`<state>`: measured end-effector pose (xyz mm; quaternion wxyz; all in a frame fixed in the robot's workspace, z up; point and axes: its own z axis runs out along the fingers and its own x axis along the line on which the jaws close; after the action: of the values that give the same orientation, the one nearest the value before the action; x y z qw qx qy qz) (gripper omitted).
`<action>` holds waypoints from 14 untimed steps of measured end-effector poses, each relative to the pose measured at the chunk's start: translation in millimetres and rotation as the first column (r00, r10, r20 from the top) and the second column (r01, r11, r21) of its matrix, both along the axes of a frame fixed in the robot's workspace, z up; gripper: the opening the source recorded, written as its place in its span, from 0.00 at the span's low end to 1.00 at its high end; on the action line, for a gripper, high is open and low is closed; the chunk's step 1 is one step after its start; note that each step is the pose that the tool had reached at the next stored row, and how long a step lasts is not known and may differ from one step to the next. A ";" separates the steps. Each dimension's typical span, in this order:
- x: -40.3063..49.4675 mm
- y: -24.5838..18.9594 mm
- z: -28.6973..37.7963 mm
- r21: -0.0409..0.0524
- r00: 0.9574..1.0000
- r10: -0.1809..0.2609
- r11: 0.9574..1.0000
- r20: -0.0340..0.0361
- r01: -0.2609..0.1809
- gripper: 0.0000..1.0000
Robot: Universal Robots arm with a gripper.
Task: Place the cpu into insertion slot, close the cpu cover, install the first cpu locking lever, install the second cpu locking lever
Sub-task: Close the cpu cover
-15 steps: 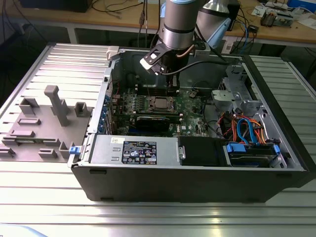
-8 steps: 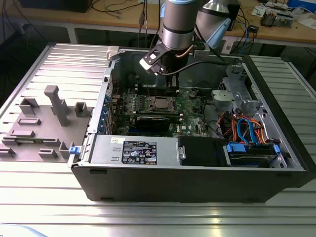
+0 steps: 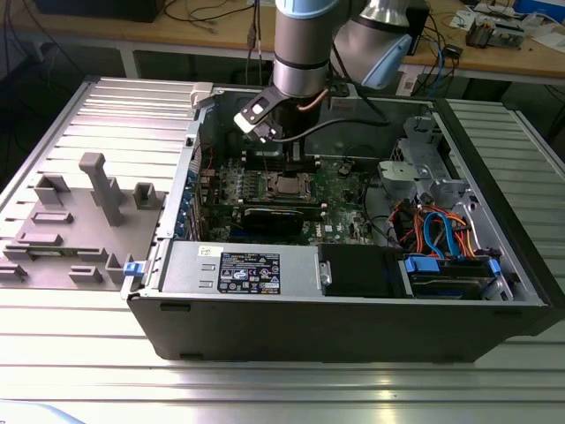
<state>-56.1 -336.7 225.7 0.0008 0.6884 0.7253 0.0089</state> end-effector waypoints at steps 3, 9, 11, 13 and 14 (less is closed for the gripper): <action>-9.5 0.0 -4.7 0.000 1.000 0.003 1.000 0.000 -0.003 0.11; -14.3 0.0 -14.0 0.000 1.000 0.006 1.000 0.000 -0.006 0.11; -15.4 0.0 -16.5 0.000 1.000 0.007 1.000 0.000 -0.007 0.11; -16.0 0.0 -19.8 0.000 1.000 0.009 1.000 0.000 -0.009 0.11; -16.0 0.0 -19.8 0.000 1.000 0.009 1.000 0.000 -0.009 0.11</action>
<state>-72.1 -336.8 205.9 0.0007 0.6851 0.7284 0.0087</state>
